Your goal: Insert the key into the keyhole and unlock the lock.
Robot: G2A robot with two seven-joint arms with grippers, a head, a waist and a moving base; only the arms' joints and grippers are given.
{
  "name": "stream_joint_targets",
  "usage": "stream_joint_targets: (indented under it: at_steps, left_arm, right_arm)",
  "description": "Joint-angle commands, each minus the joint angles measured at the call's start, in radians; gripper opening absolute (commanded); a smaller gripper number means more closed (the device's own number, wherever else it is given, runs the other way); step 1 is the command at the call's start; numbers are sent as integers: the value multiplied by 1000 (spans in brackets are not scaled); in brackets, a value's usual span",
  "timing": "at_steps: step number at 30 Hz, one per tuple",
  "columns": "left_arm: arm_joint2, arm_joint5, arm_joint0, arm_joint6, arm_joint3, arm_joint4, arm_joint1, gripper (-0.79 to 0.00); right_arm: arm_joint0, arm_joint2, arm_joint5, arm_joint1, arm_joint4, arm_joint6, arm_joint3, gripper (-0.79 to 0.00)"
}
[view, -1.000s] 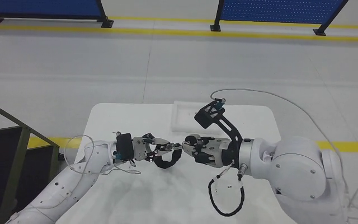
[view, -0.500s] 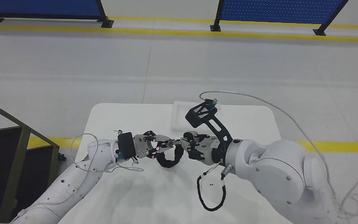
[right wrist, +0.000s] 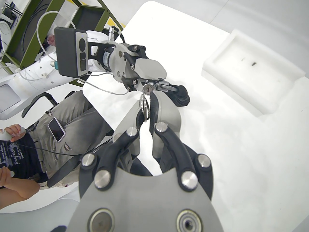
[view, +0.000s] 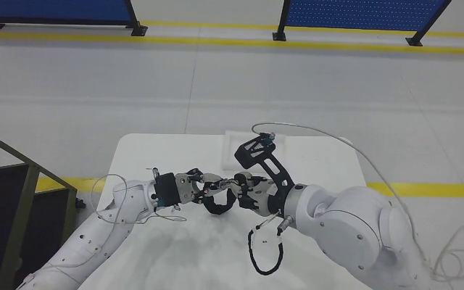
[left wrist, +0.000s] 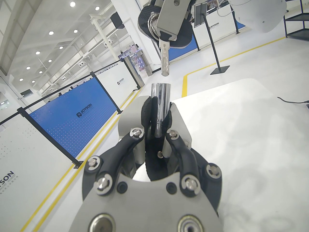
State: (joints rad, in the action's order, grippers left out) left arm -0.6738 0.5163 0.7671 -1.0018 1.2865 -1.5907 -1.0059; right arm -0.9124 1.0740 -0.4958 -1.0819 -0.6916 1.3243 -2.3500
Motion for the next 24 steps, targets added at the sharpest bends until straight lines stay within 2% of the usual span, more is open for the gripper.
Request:
stream_joint_targets:
  at_steps: [1, 24]
  left_arm:
    - [-8, -2, 7, 2, 6, -7, 0, -785]
    - [-66, 20, 48, 35, 37, -61, -6, -785]
  right_arm:
    - [0, -5, -3, 2, -1, -3, 0, -785]
    - [6, -26, -22, 30, -7, -22, 0, -785]
